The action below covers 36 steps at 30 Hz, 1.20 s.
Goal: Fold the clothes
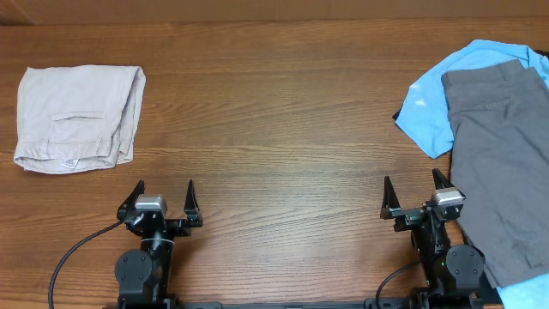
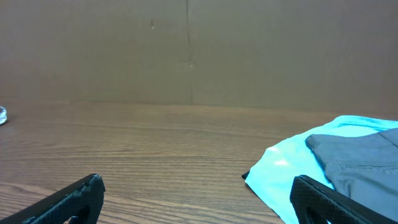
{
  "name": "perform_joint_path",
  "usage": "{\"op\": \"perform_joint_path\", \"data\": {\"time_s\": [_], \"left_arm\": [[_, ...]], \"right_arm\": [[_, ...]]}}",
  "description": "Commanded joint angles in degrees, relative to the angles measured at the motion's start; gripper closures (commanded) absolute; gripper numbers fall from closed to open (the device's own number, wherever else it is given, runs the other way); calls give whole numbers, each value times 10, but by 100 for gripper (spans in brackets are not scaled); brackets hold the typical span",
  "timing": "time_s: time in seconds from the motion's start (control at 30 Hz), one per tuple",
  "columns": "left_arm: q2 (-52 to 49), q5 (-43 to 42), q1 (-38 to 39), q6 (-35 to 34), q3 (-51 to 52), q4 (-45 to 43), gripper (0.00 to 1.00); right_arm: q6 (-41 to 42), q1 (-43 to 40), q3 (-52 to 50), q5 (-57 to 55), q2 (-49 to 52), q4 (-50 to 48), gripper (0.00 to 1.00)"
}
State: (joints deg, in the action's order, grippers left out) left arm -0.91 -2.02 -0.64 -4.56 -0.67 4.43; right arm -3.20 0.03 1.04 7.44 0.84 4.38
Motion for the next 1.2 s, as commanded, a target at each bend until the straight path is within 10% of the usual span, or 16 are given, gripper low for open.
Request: {"op": "perform_joint_path", "data": {"time_s": [0.0, 0.67, 1.17], "left_arm": [[6, 6, -5, -10, 4, -1, 0], [6, 6, -5, -10, 4, -1, 0], [6, 6, -5, -10, 4, -1, 0]], "right_arm": [[2, -2, -6, -3, -7, -2, 0], [2, -2, -6, -101, -7, 0, 0], [104, -2, 92, 48, -7, -16, 0]]}}
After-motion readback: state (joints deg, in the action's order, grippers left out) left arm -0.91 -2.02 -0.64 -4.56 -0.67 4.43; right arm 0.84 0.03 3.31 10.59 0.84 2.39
